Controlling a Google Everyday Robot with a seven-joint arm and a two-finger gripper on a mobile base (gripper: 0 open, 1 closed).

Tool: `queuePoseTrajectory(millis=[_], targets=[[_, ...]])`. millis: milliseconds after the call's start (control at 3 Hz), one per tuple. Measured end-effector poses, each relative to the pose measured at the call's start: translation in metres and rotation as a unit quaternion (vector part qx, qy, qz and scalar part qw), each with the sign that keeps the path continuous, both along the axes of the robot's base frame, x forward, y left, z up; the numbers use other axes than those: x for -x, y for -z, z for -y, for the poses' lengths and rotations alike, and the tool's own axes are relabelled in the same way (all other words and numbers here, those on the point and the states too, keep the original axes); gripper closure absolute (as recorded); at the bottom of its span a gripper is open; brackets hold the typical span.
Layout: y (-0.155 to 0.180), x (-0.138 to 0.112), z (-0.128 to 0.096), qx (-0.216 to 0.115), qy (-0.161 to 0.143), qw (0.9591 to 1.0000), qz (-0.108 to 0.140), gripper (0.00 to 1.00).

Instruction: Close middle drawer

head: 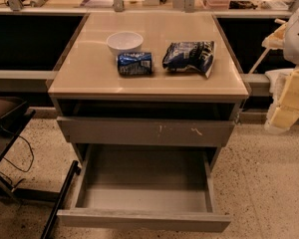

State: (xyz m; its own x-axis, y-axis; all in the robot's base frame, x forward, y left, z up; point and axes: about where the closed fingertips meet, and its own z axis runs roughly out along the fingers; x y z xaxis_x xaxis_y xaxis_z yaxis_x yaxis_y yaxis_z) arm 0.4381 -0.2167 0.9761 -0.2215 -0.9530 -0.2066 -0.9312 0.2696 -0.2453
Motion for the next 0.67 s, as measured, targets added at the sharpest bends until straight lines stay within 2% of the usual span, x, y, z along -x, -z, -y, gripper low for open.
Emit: queuePoseTrajectory(millis=[333,667], targets=[[0.0000,0.0000,0.0000,0.000,0.000,1.0000,0.000,0.00],[0.0082,0.0085,-0.0016,-0.011,-0.014,0.9998,0.008,0.00]])
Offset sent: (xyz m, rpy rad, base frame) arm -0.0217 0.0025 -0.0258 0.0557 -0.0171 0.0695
